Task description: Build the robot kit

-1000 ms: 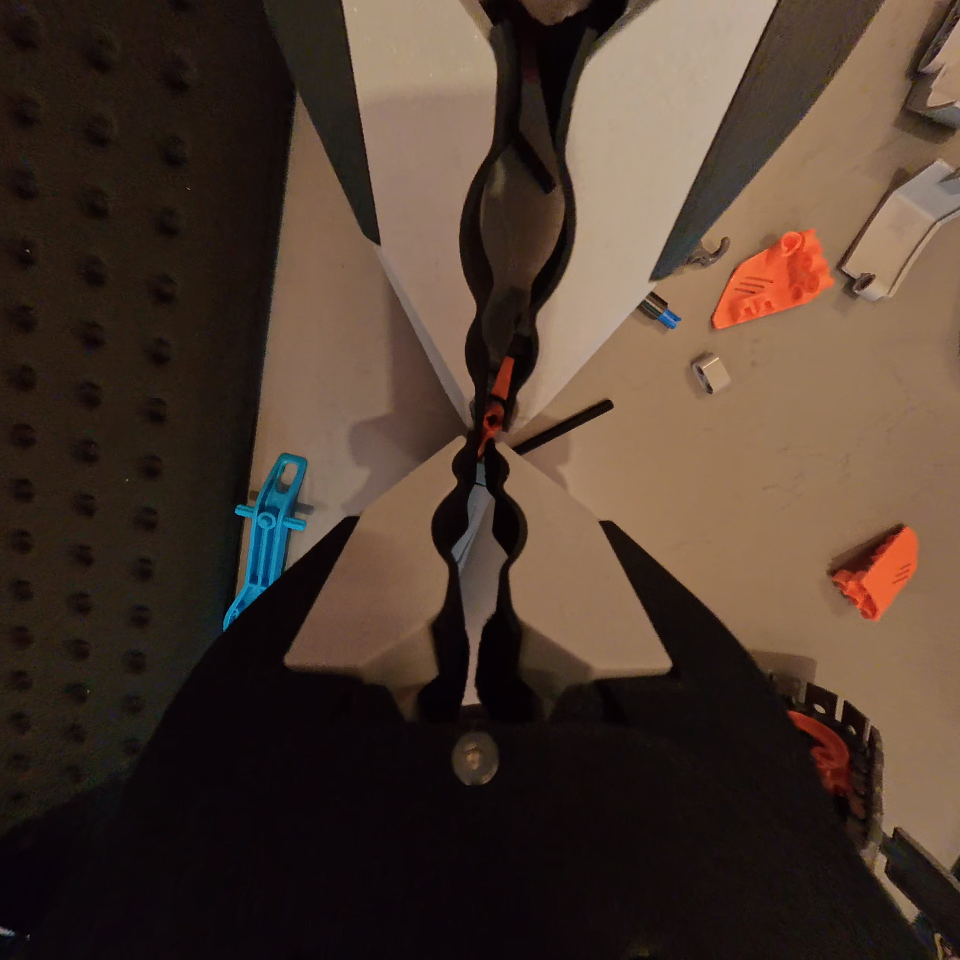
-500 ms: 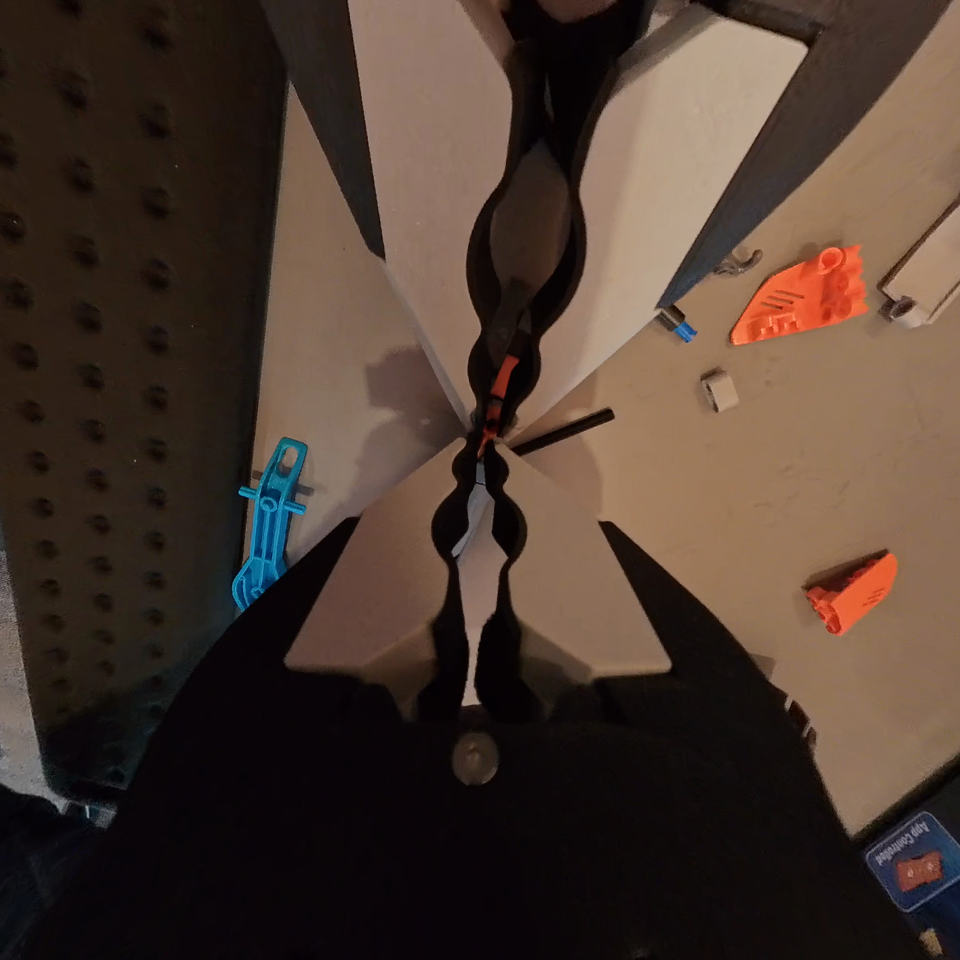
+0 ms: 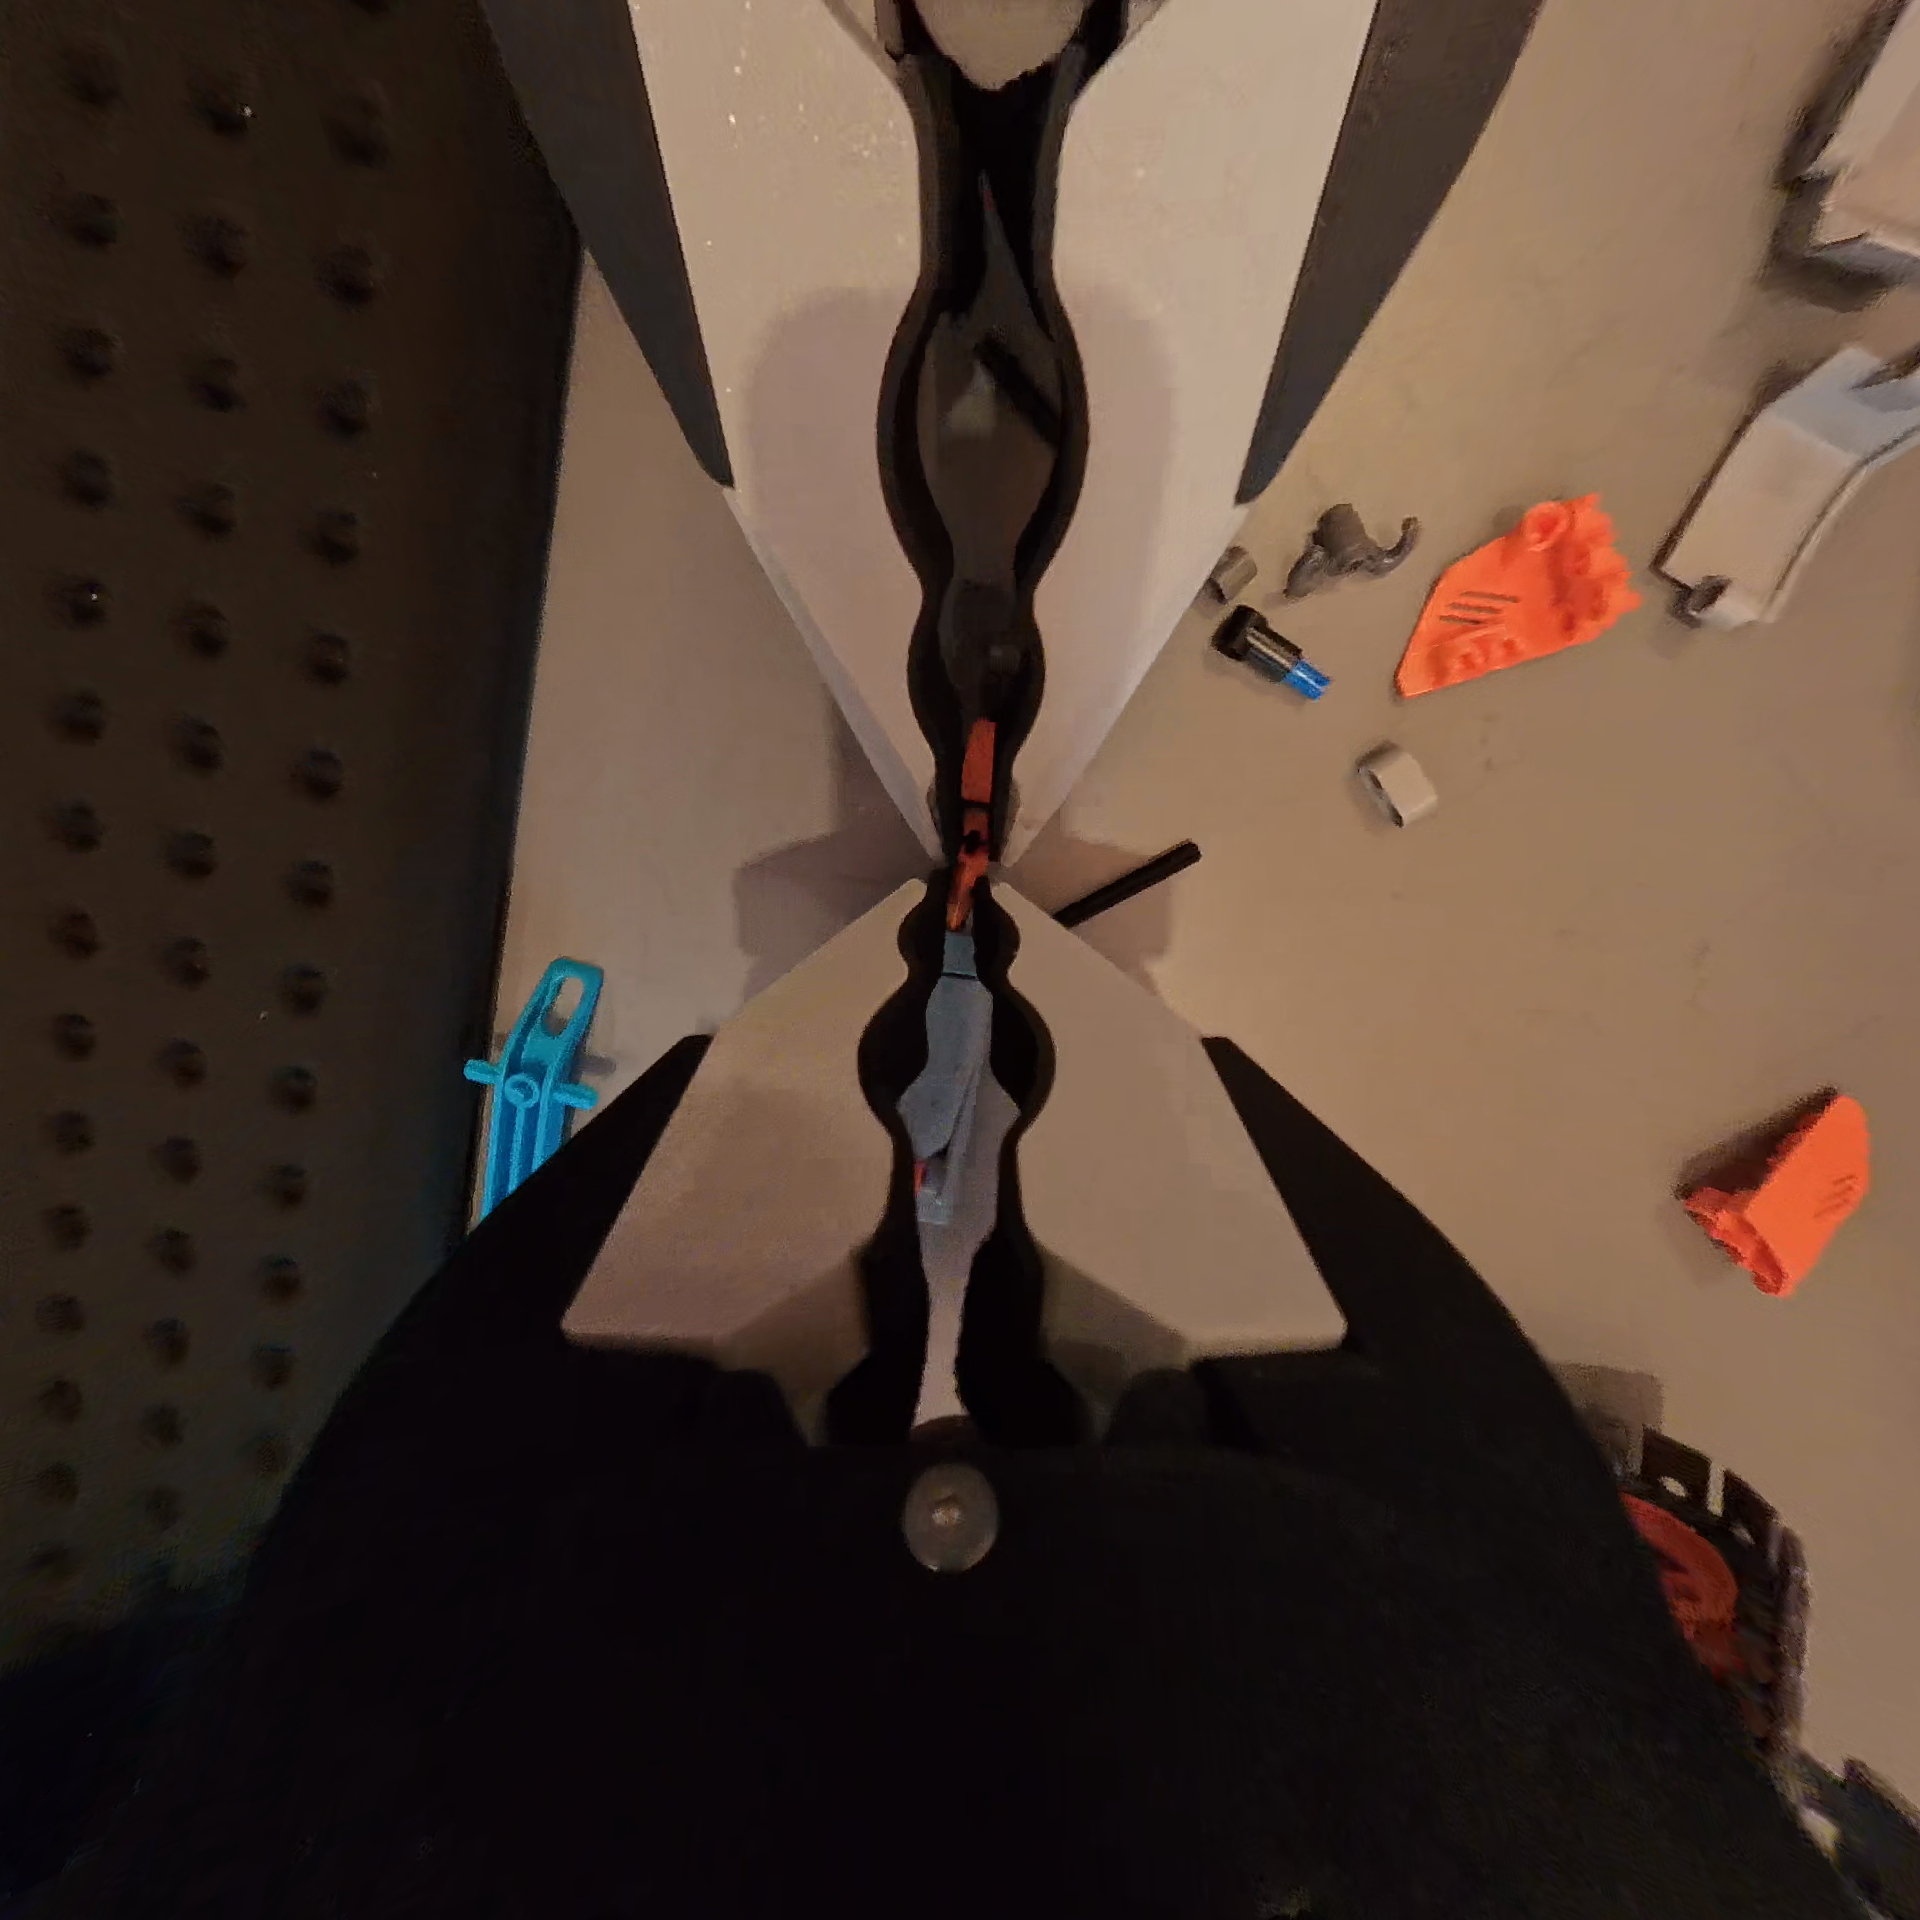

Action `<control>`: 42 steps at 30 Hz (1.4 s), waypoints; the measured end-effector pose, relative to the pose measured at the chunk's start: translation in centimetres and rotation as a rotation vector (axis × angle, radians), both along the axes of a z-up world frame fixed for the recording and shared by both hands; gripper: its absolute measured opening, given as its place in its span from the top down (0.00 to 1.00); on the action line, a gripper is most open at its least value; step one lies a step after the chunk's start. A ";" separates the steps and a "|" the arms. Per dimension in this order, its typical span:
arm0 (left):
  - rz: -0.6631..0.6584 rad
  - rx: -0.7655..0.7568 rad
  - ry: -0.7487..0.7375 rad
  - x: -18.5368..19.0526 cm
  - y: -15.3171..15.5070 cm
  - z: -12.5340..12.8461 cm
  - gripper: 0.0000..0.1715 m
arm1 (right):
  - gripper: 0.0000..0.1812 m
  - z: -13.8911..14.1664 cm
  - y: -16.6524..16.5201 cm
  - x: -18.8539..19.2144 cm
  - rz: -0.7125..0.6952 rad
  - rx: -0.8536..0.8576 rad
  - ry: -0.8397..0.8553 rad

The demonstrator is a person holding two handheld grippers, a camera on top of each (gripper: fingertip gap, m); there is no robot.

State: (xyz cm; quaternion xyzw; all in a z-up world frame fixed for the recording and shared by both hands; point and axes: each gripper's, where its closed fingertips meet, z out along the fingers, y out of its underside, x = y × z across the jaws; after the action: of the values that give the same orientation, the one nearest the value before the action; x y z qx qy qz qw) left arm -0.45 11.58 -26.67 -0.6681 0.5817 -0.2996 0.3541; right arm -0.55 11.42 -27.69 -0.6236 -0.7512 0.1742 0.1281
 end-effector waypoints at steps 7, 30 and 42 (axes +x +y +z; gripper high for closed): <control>0.007 -0.002 0.002 -0.1 0.2 0.0 0.98 | 0.92 0.1 -0.2 -0.4 -0.052 0.044 0.107; -0.026 0.098 0.053 -0.7 -0.3 0.0 0.98 | 0.97 -0.7 -0.3 -1.2 -0.079 0.034 0.113; -0.010 0.142 0.068 -1.2 -0.9 -1.1 0.99 | 0.97 -1.7 -0.5 -1.0 0.079 0.191 -0.159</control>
State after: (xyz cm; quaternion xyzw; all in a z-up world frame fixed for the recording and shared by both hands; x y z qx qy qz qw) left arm -1.61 10.71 -27.79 -0.6481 0.6165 -0.2366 0.3794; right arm -1.53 10.93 -29.41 -0.5906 -0.7960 0.0568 0.1199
